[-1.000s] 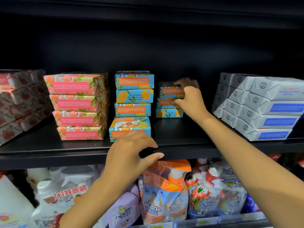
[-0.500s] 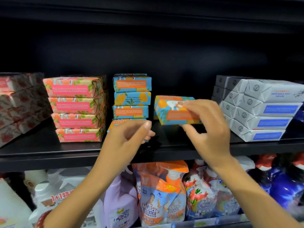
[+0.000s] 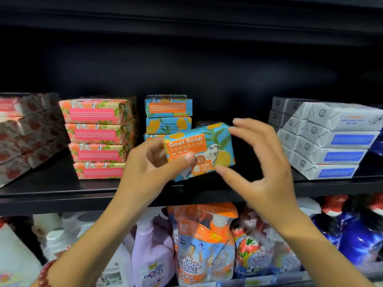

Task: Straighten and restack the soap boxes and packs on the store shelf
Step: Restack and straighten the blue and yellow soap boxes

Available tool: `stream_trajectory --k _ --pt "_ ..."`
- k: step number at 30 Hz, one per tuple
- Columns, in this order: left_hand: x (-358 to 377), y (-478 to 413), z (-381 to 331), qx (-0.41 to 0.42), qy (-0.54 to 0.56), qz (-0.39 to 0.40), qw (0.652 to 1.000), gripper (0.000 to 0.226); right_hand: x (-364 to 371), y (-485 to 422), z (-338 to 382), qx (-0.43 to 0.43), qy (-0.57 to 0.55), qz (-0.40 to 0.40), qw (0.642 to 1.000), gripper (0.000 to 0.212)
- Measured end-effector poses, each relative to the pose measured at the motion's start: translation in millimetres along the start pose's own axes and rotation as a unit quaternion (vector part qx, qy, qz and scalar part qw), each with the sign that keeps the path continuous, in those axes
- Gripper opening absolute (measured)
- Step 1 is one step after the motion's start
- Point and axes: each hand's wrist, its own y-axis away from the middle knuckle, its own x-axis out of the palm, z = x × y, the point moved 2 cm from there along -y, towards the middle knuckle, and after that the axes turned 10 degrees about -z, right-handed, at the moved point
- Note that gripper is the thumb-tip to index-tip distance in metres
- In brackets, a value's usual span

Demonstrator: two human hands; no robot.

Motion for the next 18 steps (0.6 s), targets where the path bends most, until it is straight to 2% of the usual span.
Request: stream_trajectory --k 3,6,9,12,15,18 --pt "1.5 -1.6 -0.3 0.043 -0.007 0.013 0.999 0.041 1.0 -10.7 -0.9 0.121 -0.081 0.060 0.987 0.064" --pt "4.7 -1.3 -2.0 0.091 -0.008 0.035 0.995 0.042 0.8 -18.7 -2.7 0.160 -0.126 0.114 0.972 0.062" --pt "3.9 -3.4 -1.7 0.119 -0.026 0.033 0.992 0.046 -1.8 -22.9 -0.3 0.089 -0.076 0.114 0.987 0.043" --pt "1.6 -5.6 0.2 0.076 -0.024 0.050 0.996 0.067 -1.4 -17.5 3.7 -0.027 -0.025 0.062 0.997 0.032" --pt "0.2 -10.3 1.1 0.016 0.010 0.086 0.996 0.065 0.0 -10.6 3.0 -0.120 -0.014 0.027 0.992 0.032" --pt "-0.1 -11.0 0.2 0.044 -0.022 0.076 0.996 0.058 3.6 -9.3 -1.2 -0.152 -0.015 0.036 0.988 0.041"
